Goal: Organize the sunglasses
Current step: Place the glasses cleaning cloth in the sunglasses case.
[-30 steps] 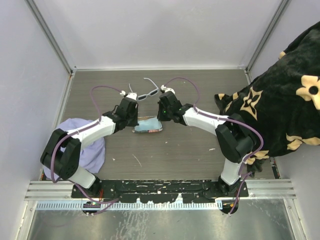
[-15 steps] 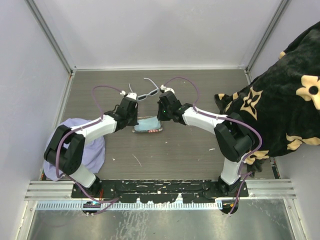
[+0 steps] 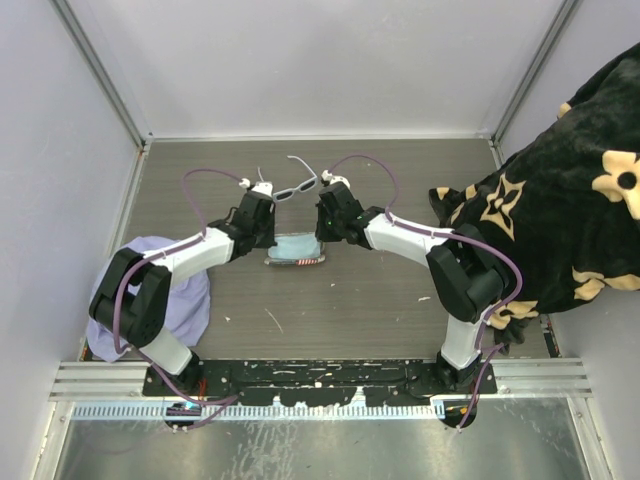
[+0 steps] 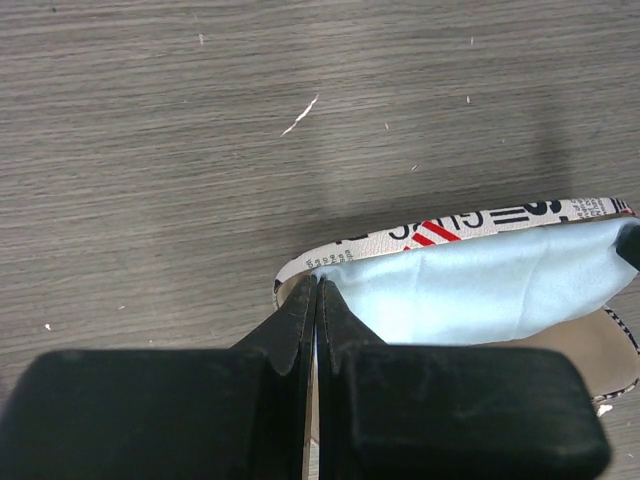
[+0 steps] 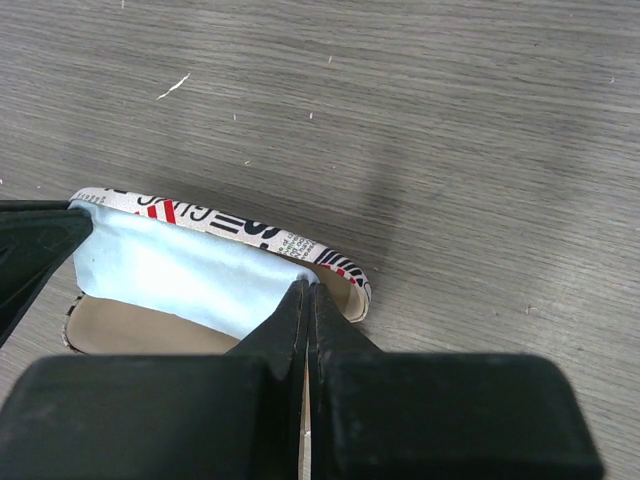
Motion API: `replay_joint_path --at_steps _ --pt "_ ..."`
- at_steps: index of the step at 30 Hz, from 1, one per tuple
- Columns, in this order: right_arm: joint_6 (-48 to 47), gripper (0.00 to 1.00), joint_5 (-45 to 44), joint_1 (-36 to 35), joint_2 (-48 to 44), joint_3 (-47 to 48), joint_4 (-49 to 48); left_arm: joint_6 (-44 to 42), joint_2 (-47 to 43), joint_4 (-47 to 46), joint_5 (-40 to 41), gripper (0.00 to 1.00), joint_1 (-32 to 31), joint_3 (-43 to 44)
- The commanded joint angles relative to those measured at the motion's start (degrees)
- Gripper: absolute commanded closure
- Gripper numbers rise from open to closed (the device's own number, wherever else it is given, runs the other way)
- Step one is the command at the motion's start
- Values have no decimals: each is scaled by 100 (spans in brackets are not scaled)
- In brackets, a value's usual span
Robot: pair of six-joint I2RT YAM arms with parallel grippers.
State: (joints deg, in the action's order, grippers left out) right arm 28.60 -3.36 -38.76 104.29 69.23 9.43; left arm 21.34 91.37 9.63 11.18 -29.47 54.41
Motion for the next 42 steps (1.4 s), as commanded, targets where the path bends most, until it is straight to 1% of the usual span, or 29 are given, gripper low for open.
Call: replay_joint_path --at_steps 1,20,24,28,29,31,32,34,39,42 --pt "-65 100 -59 14 -21 201 -214 -103 50 -304 95 100 51 280" --pt "-99 99 -121 27 74 257 -113 -112 89 -331 130 100 73 285" --pt "-94 98 -134 24 65 257 -108 -113 114 -318 113 100 73 322" --pt "-105 94 -148 28 65 279 -84 -110 137 -289 104 100 71 365" --pt "-103 93 -148 22 57 282 -80 -112 151 -268 104 97 73 376" --pt "-99 92 -148 21 50 285 -82 -108 145 -260 111 86 73 371" --pt "-105 91 -140 26 48 293 -79 -102 135 -263 112 83 76 369" --pt "-100 88 -139 23 48 301 -77 -99 120 -268 121 81 73 355" --pt "-106 85 -148 24 9 310 -45 -90 105 -248 169 78 73 368" --pt "-123 80 -209 26 -50 297 -9 -104 88 -217 248 76 71 361"
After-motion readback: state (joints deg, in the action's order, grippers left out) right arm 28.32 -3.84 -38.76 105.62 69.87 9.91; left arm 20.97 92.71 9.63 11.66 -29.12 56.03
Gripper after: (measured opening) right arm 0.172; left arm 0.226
